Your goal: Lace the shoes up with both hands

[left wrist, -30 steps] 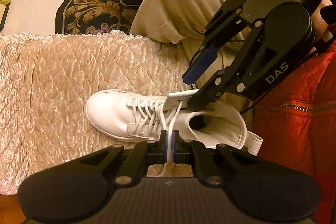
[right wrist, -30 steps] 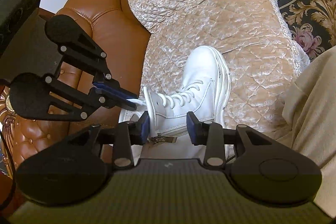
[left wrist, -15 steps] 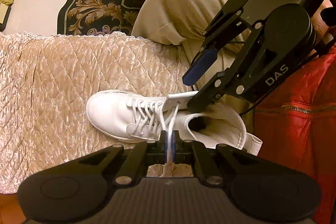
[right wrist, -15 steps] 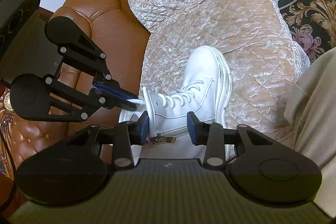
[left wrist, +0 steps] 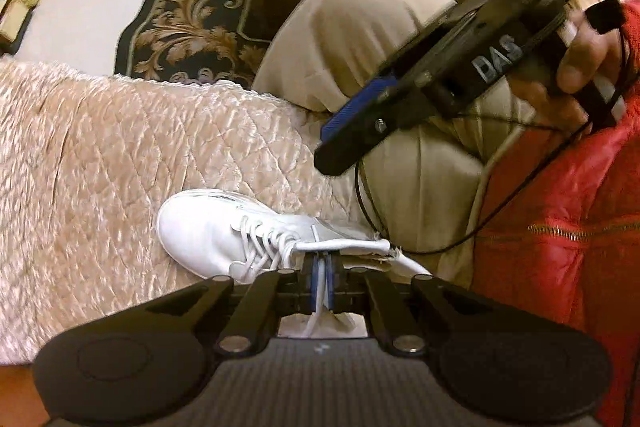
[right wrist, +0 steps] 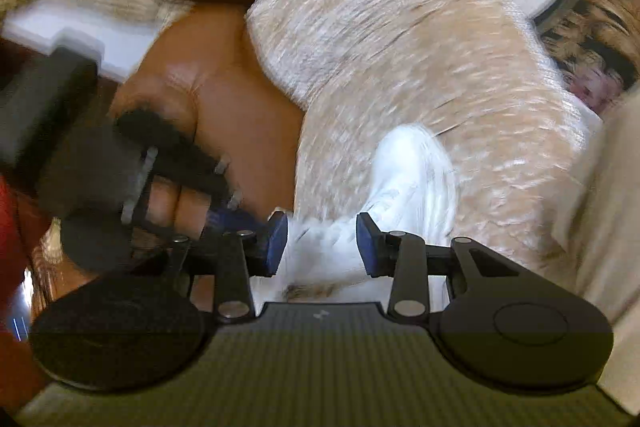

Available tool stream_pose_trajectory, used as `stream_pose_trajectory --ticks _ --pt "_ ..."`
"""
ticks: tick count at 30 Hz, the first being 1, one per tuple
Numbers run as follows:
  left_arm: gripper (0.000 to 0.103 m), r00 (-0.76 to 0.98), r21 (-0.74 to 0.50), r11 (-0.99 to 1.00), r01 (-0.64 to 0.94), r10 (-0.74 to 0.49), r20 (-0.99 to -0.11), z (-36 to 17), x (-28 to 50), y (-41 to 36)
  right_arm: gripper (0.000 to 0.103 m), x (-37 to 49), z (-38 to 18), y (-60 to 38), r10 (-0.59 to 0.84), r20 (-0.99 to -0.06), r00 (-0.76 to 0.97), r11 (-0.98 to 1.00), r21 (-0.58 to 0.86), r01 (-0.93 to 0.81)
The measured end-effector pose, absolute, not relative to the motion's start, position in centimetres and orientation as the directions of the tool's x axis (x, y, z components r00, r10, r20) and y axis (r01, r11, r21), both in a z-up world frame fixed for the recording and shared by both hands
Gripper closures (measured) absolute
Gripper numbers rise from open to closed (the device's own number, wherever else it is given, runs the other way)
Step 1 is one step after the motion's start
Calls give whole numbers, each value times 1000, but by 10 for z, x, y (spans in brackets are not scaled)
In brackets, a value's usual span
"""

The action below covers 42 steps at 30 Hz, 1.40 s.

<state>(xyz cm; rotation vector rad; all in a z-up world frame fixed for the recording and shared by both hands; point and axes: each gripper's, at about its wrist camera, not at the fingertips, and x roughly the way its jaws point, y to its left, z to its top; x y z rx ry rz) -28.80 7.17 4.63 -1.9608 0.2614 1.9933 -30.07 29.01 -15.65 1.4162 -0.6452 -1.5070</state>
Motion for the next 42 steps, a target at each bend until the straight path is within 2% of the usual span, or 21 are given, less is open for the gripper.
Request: stream_pose_trajectory --ticks 7,9,11,17,18,20,21,22,23,24,25,27,29,32,34,36,37,39,41,42 --pt "99 -65 -78 -951 -299 102 -993 47 -276 69 60 -305 -196 273 -915 -338 219 -338 940 41" --pt "99 -73 -79 -954 -288 104 -992 48 -274 68 69 -304 -199 265 -913 -328 243 -333 943 21" --pt "99 -79 -78 -956 -284 104 -991 49 -273 67 83 -302 -200 259 -912 -314 263 -324 946 7" --pt "99 -80 -84 -956 -280 110 -991 45 -271 67 90 -302 -202 251 -919 -276 283 -296 955 -29" --pt "99 -81 -88 -957 -277 114 -990 45 -270 66 90 -301 -201 250 -915 -285 285 -302 953 -17" --pt "97 -84 -93 -958 -270 120 -989 44 -269 65 98 -299 -197 248 -907 -306 289 -316 949 11" --pt "96 -87 -87 -960 -267 114 -990 43 -269 65 98 -299 -195 247 -904 -317 287 -322 946 31" --pt "88 -89 -74 -962 -264 101 -991 43 -268 66 98 -299 -189 246 -897 -341 281 -333 940 78" --pt "70 -96 -52 -962 -267 80 -992 43 -267 66 98 -299 -183 245 -889 -366 274 -343 930 128" --pt "61 -111 -15 -961 -278 48 -993 44 -266 68 98 -296 -172 242 -876 -405 262 -357 909 214" --pt "50 -126 21 -957 -288 16 -992 44 -264 69 98 -291 -158 238 -857 -455 240 -368 869 331" --pt "50 -137 42 -956 -291 -2 -991 45 -262 69 98 -273 -131 228 -816 -551 174 -375 734 567" --pt "50 -141 42 -957 -287 -1 -990 46 -261 68 98 -250 -109 219 -777 -625 77 -354 535 767" --pt "49 -146 41 -959 -280 1 -989 48 -259 66 102 -207 -95 208 -720 -679 -144 -301 118 946" --pt "50 -151 30 -963 -267 11 -988 47 -256 63 102 -203 -104 210 -688 -700 -189 -294 31 955" --pt "53 -157 15 -968 -250 26 -987 47 -254 60 102 -222 -112 220 -673 -722 -162 -355 123 927" --pt "55 -159 9 -969 -247 31 -987 47 -254 59 101 -238 -114 227 -699 -711 -75 -379 280 882" --pt "62 -162 4 -969 -247 38 -986 48 -252 59 101 -266 -121 239 -762 -646 56 -405 541 737" --pt "61 -166 0 -972 -234 40 -985 51 -248 55 99 -287 -129 249 -821 -560 112 -409 713 570" --pt "60 -169 -2 -974 -225 41 -985 52 -246 52 98 -292 -135 252 -831 -543 120 -416 750 514"
